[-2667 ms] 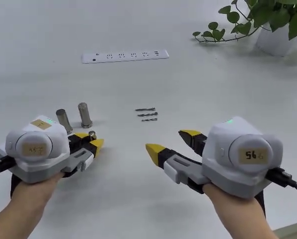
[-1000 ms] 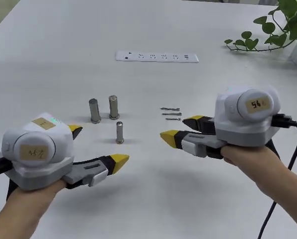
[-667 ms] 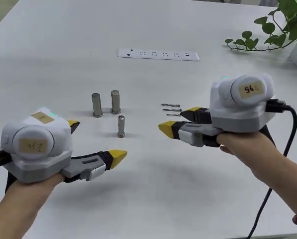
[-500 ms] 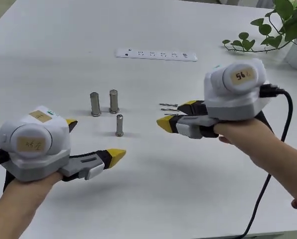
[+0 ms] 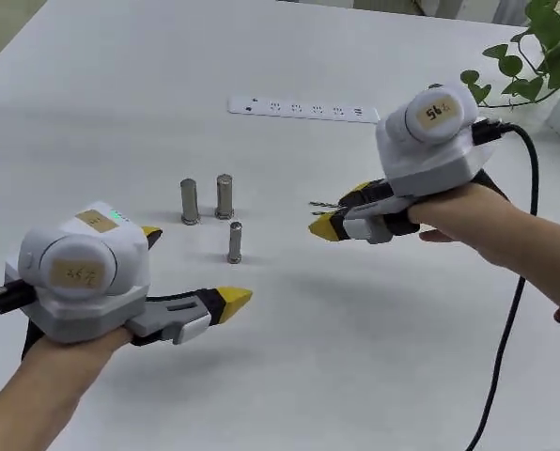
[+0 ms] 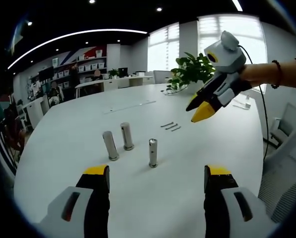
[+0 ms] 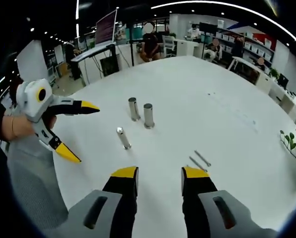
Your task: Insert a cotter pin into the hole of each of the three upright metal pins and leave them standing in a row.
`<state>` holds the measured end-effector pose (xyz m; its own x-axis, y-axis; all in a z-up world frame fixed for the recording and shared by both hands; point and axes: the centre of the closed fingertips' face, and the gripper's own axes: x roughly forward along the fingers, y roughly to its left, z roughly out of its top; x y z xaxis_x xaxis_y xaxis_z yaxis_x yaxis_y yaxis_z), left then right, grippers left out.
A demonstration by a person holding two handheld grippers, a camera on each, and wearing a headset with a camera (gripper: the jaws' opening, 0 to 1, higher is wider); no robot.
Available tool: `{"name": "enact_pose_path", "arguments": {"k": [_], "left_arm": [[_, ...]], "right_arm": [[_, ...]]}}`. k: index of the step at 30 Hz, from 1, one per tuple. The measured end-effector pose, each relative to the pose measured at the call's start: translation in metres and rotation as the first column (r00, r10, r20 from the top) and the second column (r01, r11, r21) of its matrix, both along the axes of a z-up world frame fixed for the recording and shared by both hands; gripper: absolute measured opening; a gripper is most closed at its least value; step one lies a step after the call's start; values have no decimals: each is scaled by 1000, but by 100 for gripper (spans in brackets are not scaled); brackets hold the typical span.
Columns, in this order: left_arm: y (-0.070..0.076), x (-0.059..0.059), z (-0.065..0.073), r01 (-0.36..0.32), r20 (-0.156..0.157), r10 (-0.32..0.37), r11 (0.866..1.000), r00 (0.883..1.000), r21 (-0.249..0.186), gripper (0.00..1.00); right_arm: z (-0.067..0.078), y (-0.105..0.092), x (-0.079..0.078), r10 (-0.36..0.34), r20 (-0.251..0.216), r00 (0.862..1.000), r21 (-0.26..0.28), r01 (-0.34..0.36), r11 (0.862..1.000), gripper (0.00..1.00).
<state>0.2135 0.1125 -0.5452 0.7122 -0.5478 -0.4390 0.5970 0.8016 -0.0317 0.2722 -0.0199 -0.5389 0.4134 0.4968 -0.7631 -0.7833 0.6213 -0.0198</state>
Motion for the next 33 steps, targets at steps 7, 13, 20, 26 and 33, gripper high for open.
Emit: {"name": "enact_pose_path", "arguments": {"k": [7, 13, 20, 26, 33], "left_arm": [[1, 2, 0, -6, -5, 6, 1000, 1000, -2, 77], [-1, 3, -2, 3, -10, -3, 1000, 1000, 0, 76], [-1, 3, -6, 5, -20, -5, 1000, 1000, 5, 76], [-1, 3, -7, 4, -26, -4, 1000, 1000, 6, 76], [-3, 3, -8, 5, -33, -5, 1000, 999, 10, 75]], "right_arm": [[-19, -10, 19, 56, -42, 998, -85, -59, 995, 27], [-31, -16, 32, 92, -71, 993, -133, -101, 986, 23], [-47, -24, 35, 108, -121, 987, -176, -129, 976, 21], [-59, -29, 39, 118, -150, 982, -202, -147, 968, 18], [-65, -33, 43, 129, -162, 978, -221, -164, 961, 15]]}}
